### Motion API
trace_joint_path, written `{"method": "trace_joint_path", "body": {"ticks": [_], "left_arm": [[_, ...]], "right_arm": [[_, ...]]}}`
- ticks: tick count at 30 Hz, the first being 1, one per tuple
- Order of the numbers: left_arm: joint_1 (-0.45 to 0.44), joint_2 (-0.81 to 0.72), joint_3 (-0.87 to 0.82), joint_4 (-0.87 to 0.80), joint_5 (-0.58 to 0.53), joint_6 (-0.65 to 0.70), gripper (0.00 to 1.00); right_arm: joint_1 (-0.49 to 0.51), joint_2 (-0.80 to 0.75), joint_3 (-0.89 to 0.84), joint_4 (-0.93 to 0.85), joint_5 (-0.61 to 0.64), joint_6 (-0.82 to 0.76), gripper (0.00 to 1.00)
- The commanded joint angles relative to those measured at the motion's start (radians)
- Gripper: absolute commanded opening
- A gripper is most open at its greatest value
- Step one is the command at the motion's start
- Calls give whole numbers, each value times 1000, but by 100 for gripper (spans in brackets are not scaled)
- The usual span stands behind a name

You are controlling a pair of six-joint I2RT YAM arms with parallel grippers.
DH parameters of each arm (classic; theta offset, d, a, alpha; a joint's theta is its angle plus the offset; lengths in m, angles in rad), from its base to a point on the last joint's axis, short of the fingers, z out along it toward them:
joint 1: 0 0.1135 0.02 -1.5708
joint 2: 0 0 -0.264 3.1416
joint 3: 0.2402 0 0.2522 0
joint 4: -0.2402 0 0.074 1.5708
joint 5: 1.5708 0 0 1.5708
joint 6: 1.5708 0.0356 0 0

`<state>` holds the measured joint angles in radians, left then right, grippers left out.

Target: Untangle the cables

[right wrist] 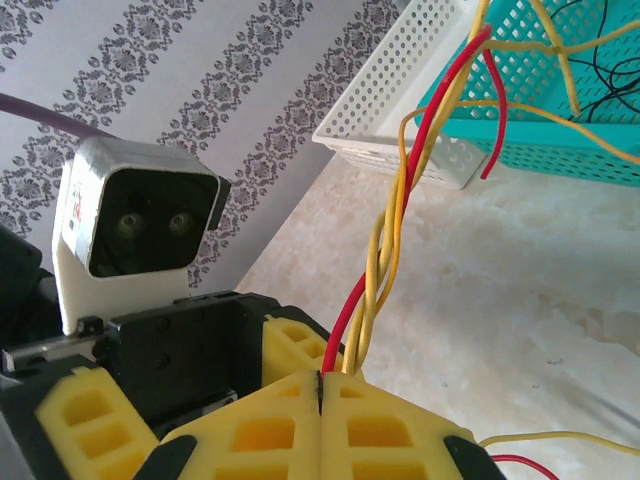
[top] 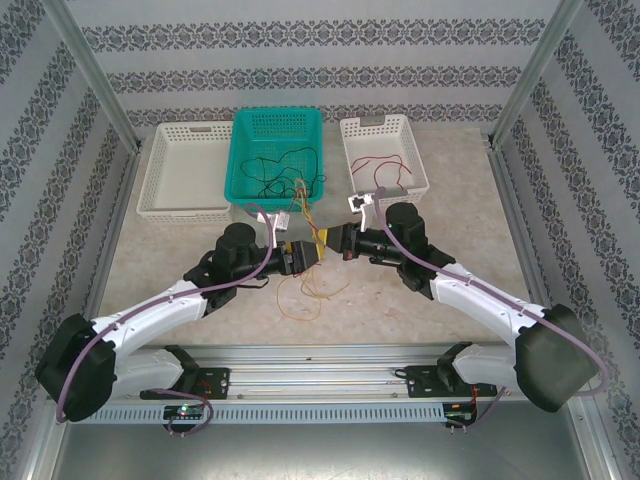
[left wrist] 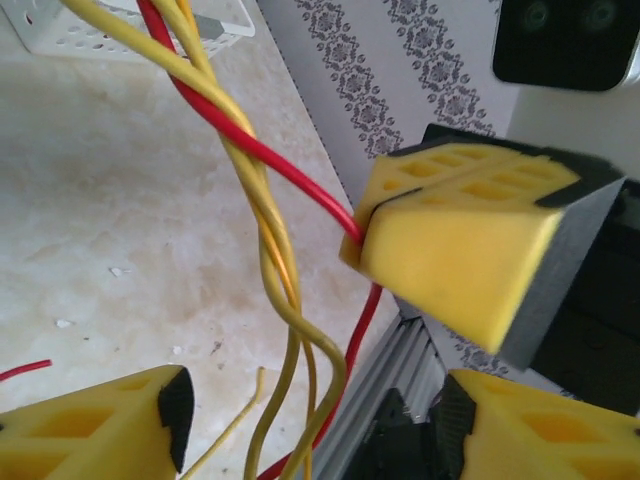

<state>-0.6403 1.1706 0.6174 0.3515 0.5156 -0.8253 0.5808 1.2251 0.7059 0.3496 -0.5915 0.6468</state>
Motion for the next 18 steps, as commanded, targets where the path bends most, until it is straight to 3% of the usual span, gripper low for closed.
{"method": "trace_joint_path", "body": {"ticks": [1, 11, 16, 18], "left_arm": [[-12, -2, 14, 30, -20, 30, 54], [-12, -8, 22, 34, -57, 48, 31], [-12, -29, 13, 14, -80, 59, 2], [-11, -50, 11, -24, -94, 82, 0]], "right_arm": [[19, -3, 37, 47, -4, 14, 0], [39, -6, 44, 57, -14, 37, 0], [34, -28, 37, 36, 11, 25, 0], [19, -49, 29, 21, 28, 25, 0]]}}
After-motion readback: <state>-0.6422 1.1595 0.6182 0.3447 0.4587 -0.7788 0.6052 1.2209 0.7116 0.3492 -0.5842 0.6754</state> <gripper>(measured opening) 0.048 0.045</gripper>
